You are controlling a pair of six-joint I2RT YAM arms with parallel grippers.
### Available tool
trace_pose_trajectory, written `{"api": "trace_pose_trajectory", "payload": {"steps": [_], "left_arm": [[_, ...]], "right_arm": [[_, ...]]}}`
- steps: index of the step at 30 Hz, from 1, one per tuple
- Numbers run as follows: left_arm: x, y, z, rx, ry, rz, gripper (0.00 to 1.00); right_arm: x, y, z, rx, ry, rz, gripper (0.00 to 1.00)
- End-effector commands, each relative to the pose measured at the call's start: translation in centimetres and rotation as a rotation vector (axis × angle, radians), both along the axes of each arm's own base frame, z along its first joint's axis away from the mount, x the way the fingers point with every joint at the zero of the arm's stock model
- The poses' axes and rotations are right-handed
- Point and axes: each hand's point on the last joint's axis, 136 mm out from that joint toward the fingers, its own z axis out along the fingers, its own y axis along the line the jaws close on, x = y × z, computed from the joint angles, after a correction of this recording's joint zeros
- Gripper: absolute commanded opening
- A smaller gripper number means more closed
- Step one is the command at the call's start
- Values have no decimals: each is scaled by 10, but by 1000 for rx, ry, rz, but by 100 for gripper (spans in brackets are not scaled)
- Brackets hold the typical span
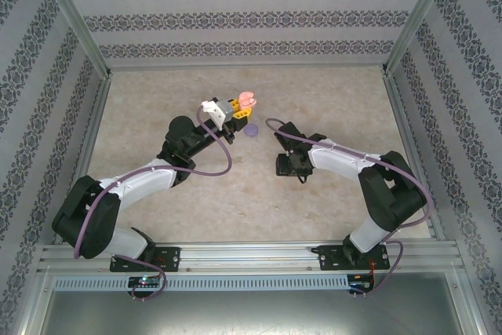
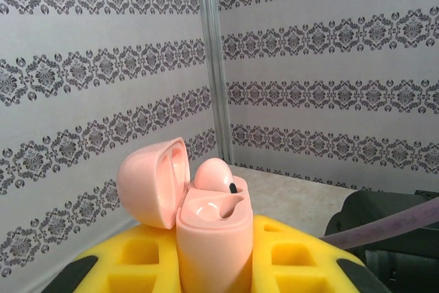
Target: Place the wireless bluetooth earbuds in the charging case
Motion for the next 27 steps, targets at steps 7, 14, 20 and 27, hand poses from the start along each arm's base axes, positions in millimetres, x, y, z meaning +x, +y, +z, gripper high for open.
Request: {"api": "trace_pose_trajectory", "payload": {"steps": [7, 14, 20, 27], "left_arm": [[-8, 7, 26, -54, -77, -10, 0], [-8, 6, 25, -55, -75, -11, 0], [-8, 7, 25, -56, -75, -9, 0], [-8, 7, 26, -58, -74, -9, 0]], "right_arm": [[16, 6, -7, -33, -22, -22, 42], [17, 11, -13, -36, -13, -12, 37], [14, 16, -17, -40, -3, 2, 36], [10, 17, -23, -55, 8, 10, 31]]}}
